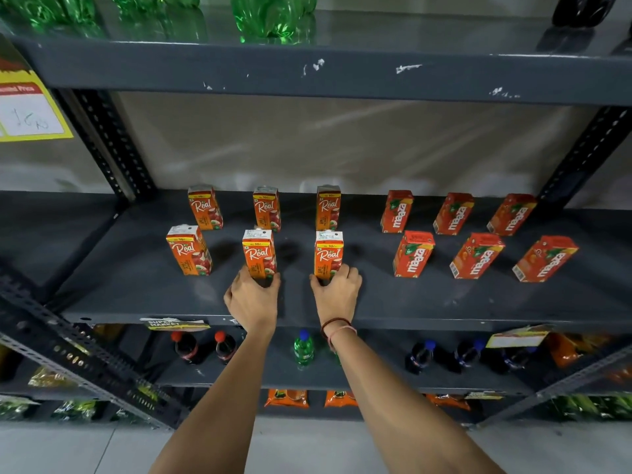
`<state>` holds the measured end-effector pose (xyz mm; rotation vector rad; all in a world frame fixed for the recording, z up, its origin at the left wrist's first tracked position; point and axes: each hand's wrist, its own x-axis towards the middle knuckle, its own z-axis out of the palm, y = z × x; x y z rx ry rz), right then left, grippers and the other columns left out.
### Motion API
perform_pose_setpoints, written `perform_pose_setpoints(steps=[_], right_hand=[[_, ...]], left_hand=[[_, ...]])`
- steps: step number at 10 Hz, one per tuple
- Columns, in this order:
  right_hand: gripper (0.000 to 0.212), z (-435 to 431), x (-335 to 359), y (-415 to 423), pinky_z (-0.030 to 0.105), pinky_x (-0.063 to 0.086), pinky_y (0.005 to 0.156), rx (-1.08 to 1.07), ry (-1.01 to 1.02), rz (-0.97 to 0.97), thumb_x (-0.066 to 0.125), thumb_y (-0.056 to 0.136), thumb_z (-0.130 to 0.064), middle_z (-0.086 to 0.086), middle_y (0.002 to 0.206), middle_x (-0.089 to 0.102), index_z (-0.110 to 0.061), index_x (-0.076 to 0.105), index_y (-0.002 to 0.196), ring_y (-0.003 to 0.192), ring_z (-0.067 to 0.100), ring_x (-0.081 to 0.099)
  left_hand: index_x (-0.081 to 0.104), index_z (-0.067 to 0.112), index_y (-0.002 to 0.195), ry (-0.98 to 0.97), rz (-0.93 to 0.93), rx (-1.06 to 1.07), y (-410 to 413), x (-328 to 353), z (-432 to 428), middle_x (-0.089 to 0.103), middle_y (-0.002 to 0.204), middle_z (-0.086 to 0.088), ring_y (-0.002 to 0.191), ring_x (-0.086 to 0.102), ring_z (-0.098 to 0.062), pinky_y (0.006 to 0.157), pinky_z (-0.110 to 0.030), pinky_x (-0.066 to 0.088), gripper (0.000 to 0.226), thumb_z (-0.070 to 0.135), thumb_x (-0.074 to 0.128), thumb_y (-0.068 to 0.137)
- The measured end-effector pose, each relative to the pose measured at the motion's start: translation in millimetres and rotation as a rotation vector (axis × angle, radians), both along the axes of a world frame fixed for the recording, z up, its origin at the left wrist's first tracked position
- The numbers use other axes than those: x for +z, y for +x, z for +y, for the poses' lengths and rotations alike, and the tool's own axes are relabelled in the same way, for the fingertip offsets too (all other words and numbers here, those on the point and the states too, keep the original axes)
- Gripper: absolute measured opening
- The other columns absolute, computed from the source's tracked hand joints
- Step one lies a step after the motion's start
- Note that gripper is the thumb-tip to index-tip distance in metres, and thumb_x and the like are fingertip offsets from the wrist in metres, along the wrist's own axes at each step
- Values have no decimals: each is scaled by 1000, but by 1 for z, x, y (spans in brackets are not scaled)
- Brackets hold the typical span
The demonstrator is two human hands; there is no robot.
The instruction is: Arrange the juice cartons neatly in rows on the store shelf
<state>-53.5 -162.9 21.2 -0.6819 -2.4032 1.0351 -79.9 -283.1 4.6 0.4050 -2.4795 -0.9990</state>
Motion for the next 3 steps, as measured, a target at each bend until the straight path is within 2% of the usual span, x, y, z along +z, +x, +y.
perform_pose_setpoints(steps=[2, 3], right_hand=[[59, 6, 0, 20, 38, 43, 93, 43, -45, -22, 74, 74, -32, 19, 114, 54, 2, 52, 117, 109, 30, 47], [51, 16, 7, 35, 40, 45, 92, 64, -20, 55, 71, 78, -27, 19, 113, 56, 1, 54, 118, 107, 31, 49]], left_hand=[[47, 5, 125, 55, -30, -79, 11, 1, -3, 61, 117, -18, 110, 53, -35, 95, -53, 39, 66, 33, 75, 72], [43, 5, 130, 84, 38, -66, 27, 14, 2, 53, 126, -18, 119, 44, -35, 95, -54, 35, 61, 24, 70, 79]])
